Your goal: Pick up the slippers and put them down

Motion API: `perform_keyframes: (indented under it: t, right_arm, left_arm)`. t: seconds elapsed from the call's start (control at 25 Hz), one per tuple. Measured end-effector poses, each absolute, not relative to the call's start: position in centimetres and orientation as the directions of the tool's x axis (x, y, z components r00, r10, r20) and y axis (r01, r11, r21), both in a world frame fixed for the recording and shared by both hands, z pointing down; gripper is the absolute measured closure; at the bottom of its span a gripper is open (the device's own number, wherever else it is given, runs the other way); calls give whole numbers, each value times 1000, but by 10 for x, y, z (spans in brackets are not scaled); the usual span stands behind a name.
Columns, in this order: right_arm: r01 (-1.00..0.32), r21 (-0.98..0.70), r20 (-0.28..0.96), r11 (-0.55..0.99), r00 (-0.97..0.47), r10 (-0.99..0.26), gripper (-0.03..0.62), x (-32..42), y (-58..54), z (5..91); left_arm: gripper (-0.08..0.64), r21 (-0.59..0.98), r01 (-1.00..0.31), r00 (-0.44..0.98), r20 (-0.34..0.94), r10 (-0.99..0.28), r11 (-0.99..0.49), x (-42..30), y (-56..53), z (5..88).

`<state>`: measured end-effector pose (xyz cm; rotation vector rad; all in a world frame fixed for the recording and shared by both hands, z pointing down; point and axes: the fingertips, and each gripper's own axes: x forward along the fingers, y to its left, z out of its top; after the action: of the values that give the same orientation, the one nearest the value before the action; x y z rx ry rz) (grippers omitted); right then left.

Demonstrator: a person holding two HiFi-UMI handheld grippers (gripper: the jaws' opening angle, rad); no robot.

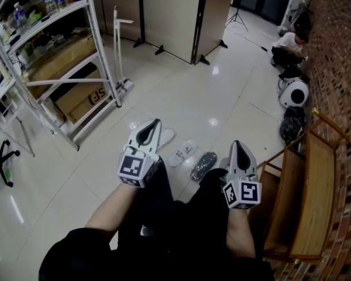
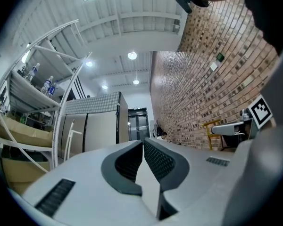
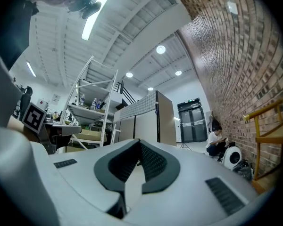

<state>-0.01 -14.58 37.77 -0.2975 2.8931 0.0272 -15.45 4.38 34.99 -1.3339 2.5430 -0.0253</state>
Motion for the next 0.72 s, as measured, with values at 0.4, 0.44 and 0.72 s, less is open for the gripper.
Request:
perform_keyframes:
  t: [0.4,0.44,0.72]
  right_arm:
    - [-226,-19,-224,974,-949,-224,601,12,-155,396]
    - [-224,-23,-225,974,-948,-223,601,13,-156,397]
    - [-227,-53,-213,972,-949,-233,601,10,-156,403]
  left_arm:
    - [548,-218,-828,-467,-239,-851,516,-148,34,359]
    - [548,-210,-831,-468,-237,-852,515,-148,34,360]
    - [548,-178,-850,-454,-228,-861,496,-142,27,368]
